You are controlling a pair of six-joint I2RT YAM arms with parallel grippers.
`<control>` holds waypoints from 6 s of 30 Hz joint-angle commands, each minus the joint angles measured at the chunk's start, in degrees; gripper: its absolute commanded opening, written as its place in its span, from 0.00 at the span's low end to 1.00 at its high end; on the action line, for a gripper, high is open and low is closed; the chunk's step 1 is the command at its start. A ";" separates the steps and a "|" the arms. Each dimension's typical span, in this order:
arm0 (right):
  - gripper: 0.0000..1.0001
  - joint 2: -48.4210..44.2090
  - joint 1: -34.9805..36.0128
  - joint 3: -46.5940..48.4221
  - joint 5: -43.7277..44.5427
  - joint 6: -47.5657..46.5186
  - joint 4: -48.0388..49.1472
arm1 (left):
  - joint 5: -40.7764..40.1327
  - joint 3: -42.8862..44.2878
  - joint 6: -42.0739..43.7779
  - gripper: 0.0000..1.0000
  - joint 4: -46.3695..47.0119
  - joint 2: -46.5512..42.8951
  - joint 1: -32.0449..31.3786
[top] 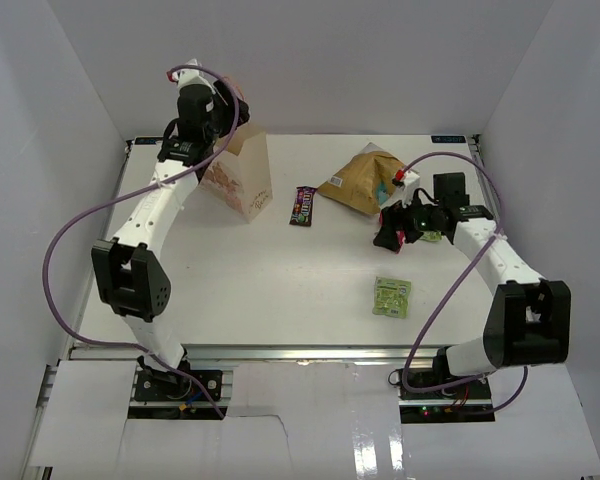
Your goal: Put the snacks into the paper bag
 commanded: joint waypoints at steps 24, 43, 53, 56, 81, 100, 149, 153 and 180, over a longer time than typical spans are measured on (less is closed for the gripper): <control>0.97 5.69 12.34 -3.37 25.10 -15.09 -19.48 | 35.68 -59.99 -13.12 0.76 17.34 -57.20 -0.44; 0.31 7.36 17.53 -11.03 29.78 -9.55 -12.61 | 36.55 -67.48 -22.62 0.77 21.64 -48.19 -10.27; 0.09 2.70 16.74 -1.10 10.72 -8.58 -12.44 | 39.71 -58.96 -22.36 0.77 26.57 -21.30 -24.42; 0.09 3.22 16.74 1.63 3.86 -6.65 -12.09 | 41.03 -54.47 -20.60 0.77 26.57 -16.10 -25.92; 0.12 2.79 17.53 2.78 -8.29 -4.27 -9.71 | 38.48 -47.61 -22.62 0.43 28.67 -5.00 -28.04; 0.81 1.91 14.55 7.60 -11.80 -16.74 -16.47 | 34.98 -49.37 -14.46 0.00 21.95 -10.53 -25.93; 0.80 7.00 0.13 11.66 36.59 12.75 -2.70 | 9.72 7.42 11.13 0.72 -12.64 -6.04 -1.14; 0.79 7.53 -2.06 9.81 45.57 16.55 1.69 | 17.10 -2.15 11.66 0.78 -6.68 -14.39 -1.14; 0.15 30.83 -14.55 16.58 27.04 24.82 1.62 | 40.59 -53.24 -13.48 0.87 24.98 -31.56 -11.06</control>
